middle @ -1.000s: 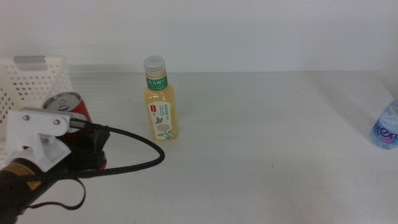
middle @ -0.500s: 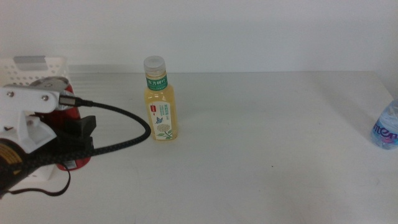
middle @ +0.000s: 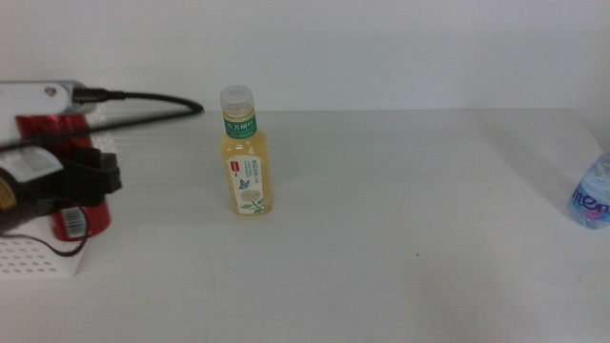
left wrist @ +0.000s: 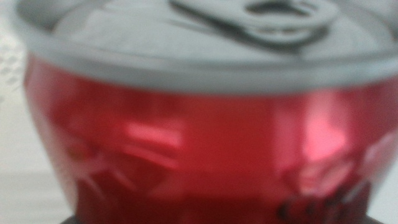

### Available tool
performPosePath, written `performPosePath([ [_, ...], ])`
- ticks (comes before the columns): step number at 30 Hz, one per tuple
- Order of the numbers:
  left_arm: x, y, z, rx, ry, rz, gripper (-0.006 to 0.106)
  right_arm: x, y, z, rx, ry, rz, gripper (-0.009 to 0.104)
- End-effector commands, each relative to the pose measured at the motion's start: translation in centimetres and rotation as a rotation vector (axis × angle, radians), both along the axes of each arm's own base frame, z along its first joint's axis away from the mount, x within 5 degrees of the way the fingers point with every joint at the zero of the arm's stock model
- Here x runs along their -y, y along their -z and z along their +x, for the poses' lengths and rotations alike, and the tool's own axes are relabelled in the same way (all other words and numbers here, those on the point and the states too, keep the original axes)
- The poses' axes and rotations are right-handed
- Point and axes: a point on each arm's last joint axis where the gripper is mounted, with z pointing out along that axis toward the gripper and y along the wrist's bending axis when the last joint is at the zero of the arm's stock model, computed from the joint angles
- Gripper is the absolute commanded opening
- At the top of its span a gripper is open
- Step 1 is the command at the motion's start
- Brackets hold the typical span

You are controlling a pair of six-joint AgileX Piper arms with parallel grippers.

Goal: Use arms to grab the bottles and put them into the dustbin to the left of the table.

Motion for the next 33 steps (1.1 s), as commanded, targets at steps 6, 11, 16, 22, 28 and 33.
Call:
performPosePath([
  [6,0.0,-6.1,0.8,0.035,0.037,0.085,-0.005,0.1,-1.1,-0.2,0.113,0.008,-0.008,0.074],
  [11,-1.8,-7.4,2.9,-0.125,-0.037,0.062,-0.005,0.1,-1.1,-0.2,0.113,0.008,-0.008,0.074],
  [16,-3.9,-9.0,4.8,-0.225,-0.080,0.076,-0.005,0.1,-1.1,-0.2,0.113,0.008,-0.008,0.074],
  [22,-5.5,-10.9,6.7,-0.315,-0.063,0.113,-0.005,0.1,-1.1,-0.2,0.113,0.008,-0.008,0.074],
  [28,-8.3,-11.0,9.1,-0.413,-0.105,0.081,-0.005,0.1,-1.1,-0.2,0.113,0.008,-0.008,0.074],
  [33,-10.5,-10.3,11.0,-0.466,-0.114,0.071,-0.005,0.1,-1.1,-0.2,0.113,0.008,-0.008,0.074],
])
